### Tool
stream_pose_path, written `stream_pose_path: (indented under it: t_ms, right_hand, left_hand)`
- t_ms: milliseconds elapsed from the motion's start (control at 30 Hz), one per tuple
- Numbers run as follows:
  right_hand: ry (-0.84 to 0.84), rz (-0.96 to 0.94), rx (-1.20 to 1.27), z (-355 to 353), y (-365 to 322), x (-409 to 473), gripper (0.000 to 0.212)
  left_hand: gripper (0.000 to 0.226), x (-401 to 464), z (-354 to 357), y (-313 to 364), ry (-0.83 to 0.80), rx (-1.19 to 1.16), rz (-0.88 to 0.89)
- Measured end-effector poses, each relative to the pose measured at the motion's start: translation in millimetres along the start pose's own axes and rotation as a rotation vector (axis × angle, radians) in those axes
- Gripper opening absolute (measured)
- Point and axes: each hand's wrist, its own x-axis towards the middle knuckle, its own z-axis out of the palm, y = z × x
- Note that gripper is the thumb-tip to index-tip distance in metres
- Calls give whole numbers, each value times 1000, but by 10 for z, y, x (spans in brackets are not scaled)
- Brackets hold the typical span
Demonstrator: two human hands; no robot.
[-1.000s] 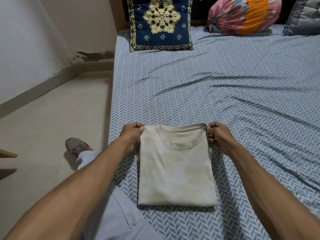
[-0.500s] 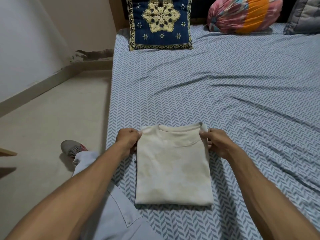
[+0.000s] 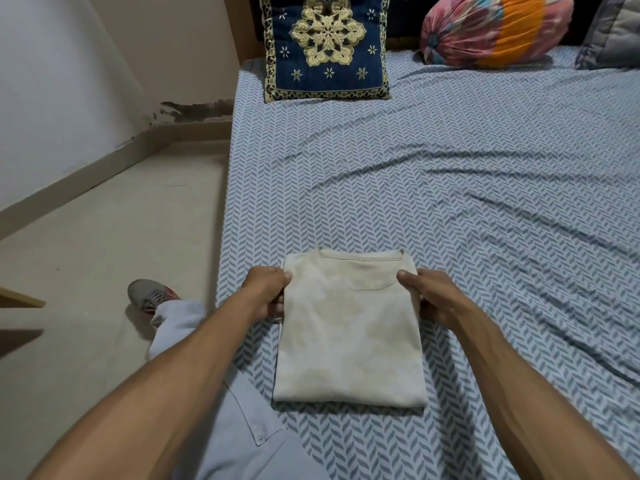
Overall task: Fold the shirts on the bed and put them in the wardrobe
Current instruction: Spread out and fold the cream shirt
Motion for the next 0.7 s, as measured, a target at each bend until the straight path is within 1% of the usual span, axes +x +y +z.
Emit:
stream_pose_path:
  t_ms: [33,67,100,167,200,267,300,333,367,433,467,500,533,567,600,667,700]
  right_hand:
    - [-38,14,17,4,11,-47,16]
    - [-54,22,30,10,27,-67,15]
    - [-53,18,35,2,55,-77,16]
    - [-14,-13,19,-1,94,-93,22]
    - [24,-44,-11,11,115,-92,29]
    - [131,-121,-113,28,194,-104,45]
    - [179,-148,-144,41,241,-147,47]
    - [204,-164,-153,51,298,-192,47]
    - [191,-180,-153,58,351,-268,46]
    - [74,-178,-158,46,422,-428,34]
    - [6,-150,-157,30,453,-483,35]
    - [-38,-124,-159,9,479,-501,44]
    - [-47,-109,-169,-8,536,-536,52]
    - [-46,-105,-167,-19,584,-556,55]
    - [-41,-89,-164,-38,654,-591,52]
    - [-70,-32,-216,-58,766,-659,34]
    - [-88,-19,-264,-59,837,-738,27]
  left_hand:
    - [25,-10,13,-16,-29,-93,-37]
    - [28,-33,19,-17,-33,-142,-55]
    - [30,-43,31,-28,-22,-176,-57]
    - [30,-84,47,-33,21,-171,-24]
    - [31,-99,41,-31,66,-122,15]
    - [49,-165,-33,-48,188,124,109]
    - [55,-194,-77,-79,198,258,132]
    - [54,-249,-100,-122,158,346,127]
    - [49,-301,-119,-185,91,369,96]
    - [30,-338,-137,-350,-14,276,1]
    - [19,-354,-136,-417,-38,181,-56]
    - [10,-347,-130,-460,-57,80,-93]
    - [8,-372,-125,-510,-78,0,-109]
    - [11,-386,-126,-537,-97,-57,-110]
    - [13,-438,-122,-567,-105,-73,-107]
    - [16,-509,-133,-649,-115,-56,-88]
    - [23,-557,-167,-717,-118,-29,-74]
